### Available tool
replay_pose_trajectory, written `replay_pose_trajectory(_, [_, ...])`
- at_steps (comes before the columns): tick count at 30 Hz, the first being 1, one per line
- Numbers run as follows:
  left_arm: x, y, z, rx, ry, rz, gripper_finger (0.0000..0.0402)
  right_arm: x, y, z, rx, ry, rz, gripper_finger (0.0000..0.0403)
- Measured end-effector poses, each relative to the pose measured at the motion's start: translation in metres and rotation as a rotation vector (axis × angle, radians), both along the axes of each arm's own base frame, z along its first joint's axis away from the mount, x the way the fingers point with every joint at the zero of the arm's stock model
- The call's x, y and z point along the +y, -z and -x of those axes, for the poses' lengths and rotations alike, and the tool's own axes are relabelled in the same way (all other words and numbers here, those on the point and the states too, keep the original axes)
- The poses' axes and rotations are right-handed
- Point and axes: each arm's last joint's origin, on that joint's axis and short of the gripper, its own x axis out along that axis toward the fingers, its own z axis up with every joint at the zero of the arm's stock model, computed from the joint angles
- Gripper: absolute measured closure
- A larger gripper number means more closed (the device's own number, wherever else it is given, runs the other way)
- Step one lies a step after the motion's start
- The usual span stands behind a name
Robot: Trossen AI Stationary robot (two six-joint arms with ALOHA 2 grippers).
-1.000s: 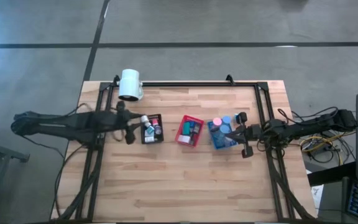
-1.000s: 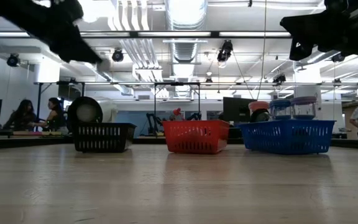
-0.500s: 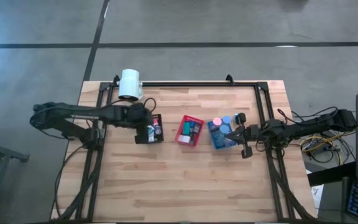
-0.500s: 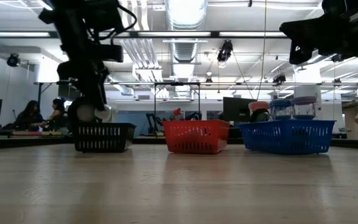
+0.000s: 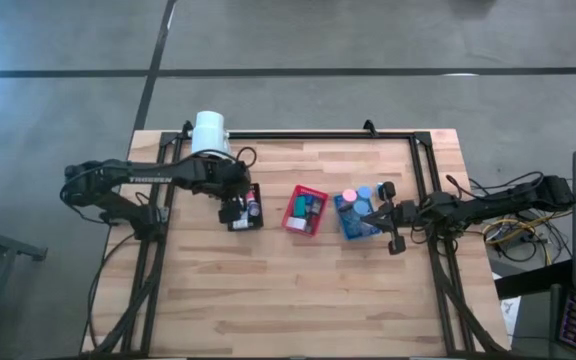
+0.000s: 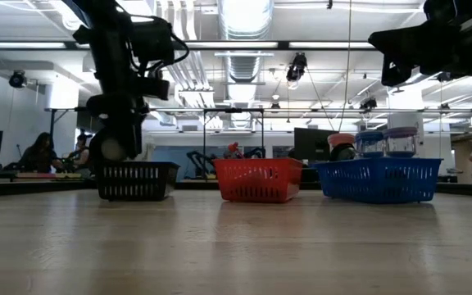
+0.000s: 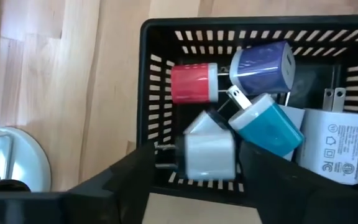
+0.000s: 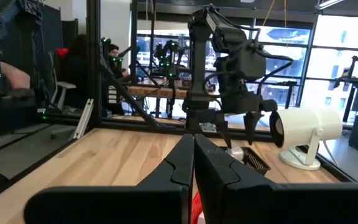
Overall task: Pick & Place Office items
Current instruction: Put the white and black charger adapter into the black bin, then put the blue charger adapter into the black bin
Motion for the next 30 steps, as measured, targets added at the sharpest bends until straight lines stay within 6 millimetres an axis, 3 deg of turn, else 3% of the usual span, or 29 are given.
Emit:
replay_pose_trajectory(4, [-0.001,-0.005,0.002,-0.016,0.007,-0.005,0.0137,0.0,0.0,0.0,0.0,0.0,0.0,0.0394])
replay_pose_trajectory(7, [-0.004,-0.023,0.006,-0.119,0.022,0.023,0.0135,0.0,0.0,0.0,0.0,0.0,0.0,0.0394])
replay_pose_trajectory(12, [-0.016,-0.063,0.025,-0.56,0.155,0.108,0.0161,0.0,0.0,0.0,0.0,0.001,0.005,0.0394])
replay_pose_trajectory(16, [-0.027,-0.078,0.052,-0.913,0.245,0.113,0.022,0.0,0.0,0.0,0.0,0.001,0.005,0.0394])
replay_pose_trajectory(23, [-0.038,-0.056,0.09,-1.142,0.249,0.075,0.0383,-0.002,-0.004,-0.002,0.006,0.074,-0.072,0.0394])
replay_pose_trajectory(26, [-0.04,-0.041,0.097,-1.211,0.246,0.057,0.039,-0.005,-0.016,-0.009,0.058,0.168,-0.114,0.0394])
replay_pose_trajectory(30, [-0.042,-0.019,0.103,-1.266,0.255,0.041,0.0388,-0.004,-0.059,-0.02,0.178,0.21,-0.112,0.0394])
